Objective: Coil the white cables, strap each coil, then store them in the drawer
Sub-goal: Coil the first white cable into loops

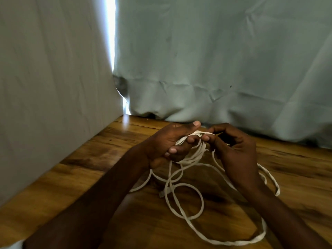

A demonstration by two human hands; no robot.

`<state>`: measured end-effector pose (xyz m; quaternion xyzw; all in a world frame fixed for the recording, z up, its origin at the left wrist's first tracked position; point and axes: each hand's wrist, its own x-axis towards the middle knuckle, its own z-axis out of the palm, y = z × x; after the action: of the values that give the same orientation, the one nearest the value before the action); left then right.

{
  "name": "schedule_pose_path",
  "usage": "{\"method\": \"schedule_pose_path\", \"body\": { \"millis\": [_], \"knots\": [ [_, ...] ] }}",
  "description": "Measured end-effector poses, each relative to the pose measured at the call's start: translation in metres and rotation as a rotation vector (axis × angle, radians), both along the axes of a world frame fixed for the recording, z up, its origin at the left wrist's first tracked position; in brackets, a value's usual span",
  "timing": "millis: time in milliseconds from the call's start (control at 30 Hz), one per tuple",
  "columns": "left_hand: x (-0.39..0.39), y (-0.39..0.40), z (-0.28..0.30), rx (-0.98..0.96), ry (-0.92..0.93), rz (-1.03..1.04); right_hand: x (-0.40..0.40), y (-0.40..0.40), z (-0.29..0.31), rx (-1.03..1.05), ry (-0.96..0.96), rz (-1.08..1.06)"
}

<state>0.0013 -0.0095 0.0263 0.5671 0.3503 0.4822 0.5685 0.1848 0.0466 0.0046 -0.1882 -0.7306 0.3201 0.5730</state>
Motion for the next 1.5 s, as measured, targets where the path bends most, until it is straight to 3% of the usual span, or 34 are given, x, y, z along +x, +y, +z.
{"method": "schedule_pose_path", "body": {
  "millis": [200,300,400,533,667,767,833,1033,1133,1200,1300,1500],
  "knots": [
    [-0.002,-0.001,0.001,0.098,0.13,0.031,0.009,0.012,0.001,0.413,-0.213,-0.324],
    [-0.003,-0.004,0.005,0.216,0.239,0.09,0.012,0.012,0.011,0.32,-0.233,-0.331],
    [-0.003,-0.007,0.008,0.312,0.392,0.155,0.009,0.01,0.019,-0.06,-0.234,-0.078],
    [-0.004,-0.013,0.012,0.308,0.469,0.093,0.02,0.01,0.027,-0.72,-0.098,0.563],
    [-0.002,-0.019,0.019,0.221,0.343,-0.088,0.026,0.013,0.025,-0.854,-0.056,0.973],
    [-0.004,-0.017,0.017,0.151,0.261,-0.045,0.02,0.009,0.025,-0.849,-0.047,0.741],
    [-0.003,-0.012,0.012,0.118,0.191,0.024,0.016,0.008,0.023,-0.733,-0.04,0.543],
    [-0.004,-0.001,0.003,0.055,-0.035,0.146,0.017,0.009,0.016,-0.152,-0.175,-0.041],
    [-0.006,0.004,-0.001,0.041,-0.115,0.189,0.015,0.014,0.007,0.281,-0.303,-0.313],
    [-0.004,0.007,-0.005,0.041,-0.153,0.194,0.012,0.017,0.0,0.426,-0.349,-0.414],
    [0.002,0.009,-0.009,0.06,-0.161,0.181,0.008,0.015,0.0,0.279,-0.262,-0.38],
    [0.001,0.009,-0.008,0.011,-0.318,-0.005,0.008,0.012,0.013,-0.357,-0.066,0.119]
  ]
}}
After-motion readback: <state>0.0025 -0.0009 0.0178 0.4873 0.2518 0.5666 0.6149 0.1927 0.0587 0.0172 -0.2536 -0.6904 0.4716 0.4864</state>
